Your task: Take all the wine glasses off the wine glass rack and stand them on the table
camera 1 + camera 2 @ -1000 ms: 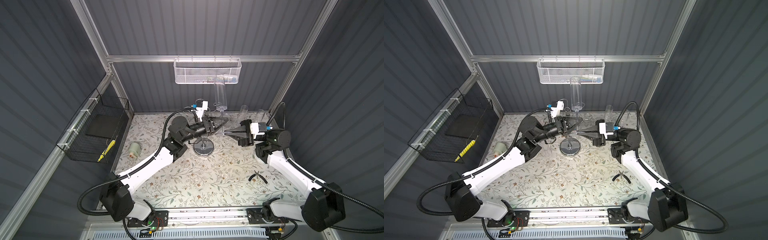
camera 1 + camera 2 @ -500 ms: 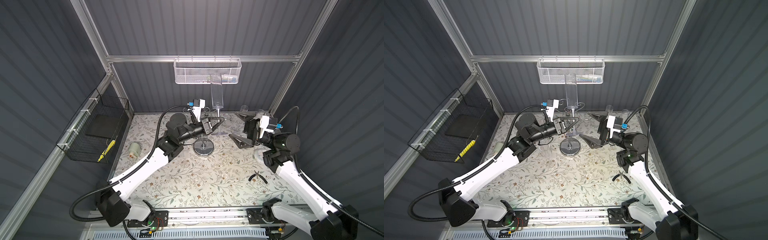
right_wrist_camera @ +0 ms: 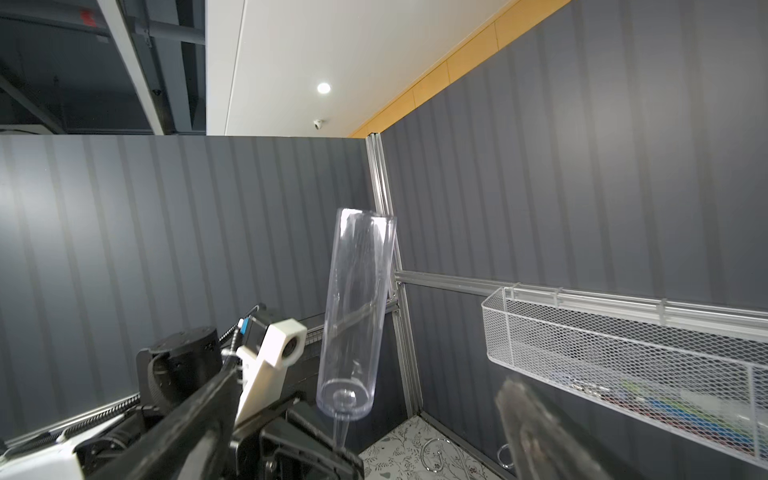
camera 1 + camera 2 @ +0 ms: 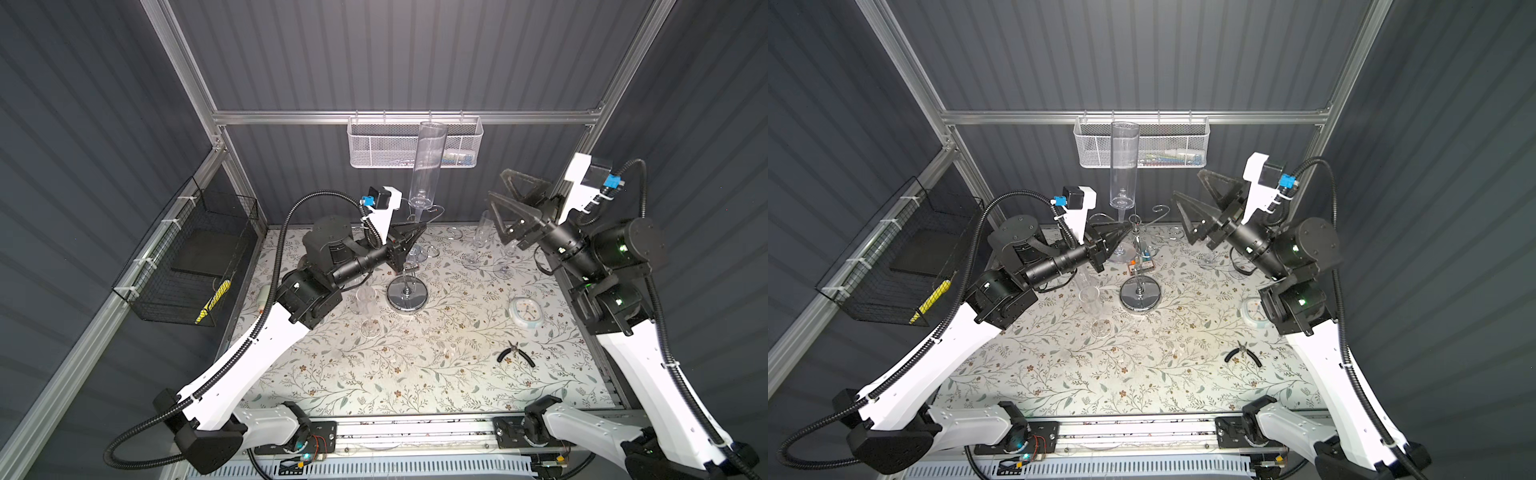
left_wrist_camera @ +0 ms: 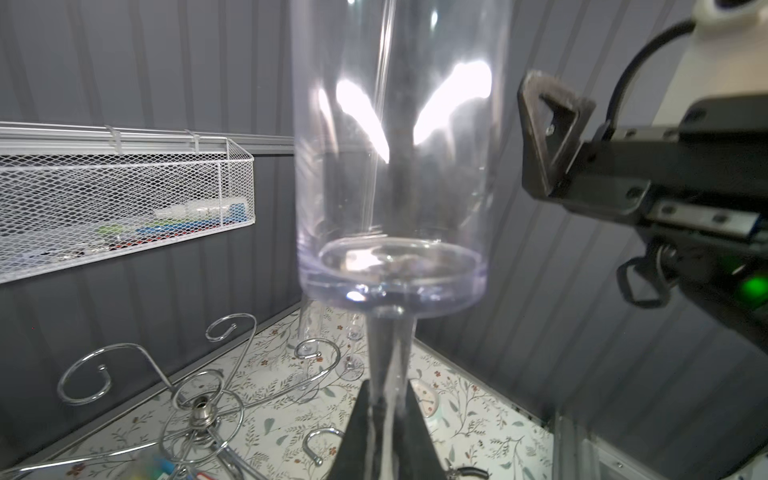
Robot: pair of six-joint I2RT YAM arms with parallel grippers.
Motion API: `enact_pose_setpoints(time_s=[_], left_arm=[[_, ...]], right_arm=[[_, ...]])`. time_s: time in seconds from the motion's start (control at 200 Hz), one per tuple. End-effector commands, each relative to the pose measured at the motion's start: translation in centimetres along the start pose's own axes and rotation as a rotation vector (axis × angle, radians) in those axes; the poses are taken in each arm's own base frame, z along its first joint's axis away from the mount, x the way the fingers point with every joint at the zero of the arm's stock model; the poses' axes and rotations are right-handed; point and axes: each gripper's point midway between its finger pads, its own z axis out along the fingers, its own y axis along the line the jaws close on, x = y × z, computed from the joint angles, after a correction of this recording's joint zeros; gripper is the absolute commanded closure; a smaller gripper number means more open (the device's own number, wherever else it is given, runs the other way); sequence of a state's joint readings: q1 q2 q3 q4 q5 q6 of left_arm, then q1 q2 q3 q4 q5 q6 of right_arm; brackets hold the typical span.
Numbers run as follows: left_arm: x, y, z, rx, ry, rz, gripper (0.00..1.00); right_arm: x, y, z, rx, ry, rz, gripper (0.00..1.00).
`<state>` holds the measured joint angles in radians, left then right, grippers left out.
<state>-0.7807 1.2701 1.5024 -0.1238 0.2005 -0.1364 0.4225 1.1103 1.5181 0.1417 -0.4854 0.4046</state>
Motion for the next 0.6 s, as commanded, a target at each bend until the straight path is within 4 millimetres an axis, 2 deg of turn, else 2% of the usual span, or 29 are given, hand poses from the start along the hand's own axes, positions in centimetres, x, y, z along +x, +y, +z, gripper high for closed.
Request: enact_pose_setpoints(time_s=[0.0, 0.07, 0.165, 0.255, 0.43, 0.595], left_arm=[[-0.4, 0.0, -0.2, -0.038, 0.002, 0.167, 1.00], [0.0, -0.4, 0.1, -0.035, 0.007, 0.195, 1.00], [0.5, -1.3, 0.5, -0.030, 0.018, 0.228, 1.00], [0.7, -1.6, 0.9, -0.020, 0.019, 0.232, 1.00], [1.2, -1.8, 1.4, -0.014, 0.022, 0.229, 1.00], [1.3, -1.8, 1.6, -0.012, 0.016, 0.225, 1.00]], right_arm=[[3.9, -1.2, 1.2, 0.037, 0.136, 0.110, 0.01], [4.3, -0.7, 2.2, 0.005, 0.144, 0.130, 0.01], [5.0, -1.2, 3.3, 0.026, 0.168, 0.145, 0.01], [5.1, -0.5, 3.9, -0.015, 0.154, 0.147, 0.01], [5.3, 0.4, 4.9, -0.051, 0.157, 0.185, 0.14], [5.5, 0.9, 5.1, -0.074, 0.145, 0.200, 0.24]])
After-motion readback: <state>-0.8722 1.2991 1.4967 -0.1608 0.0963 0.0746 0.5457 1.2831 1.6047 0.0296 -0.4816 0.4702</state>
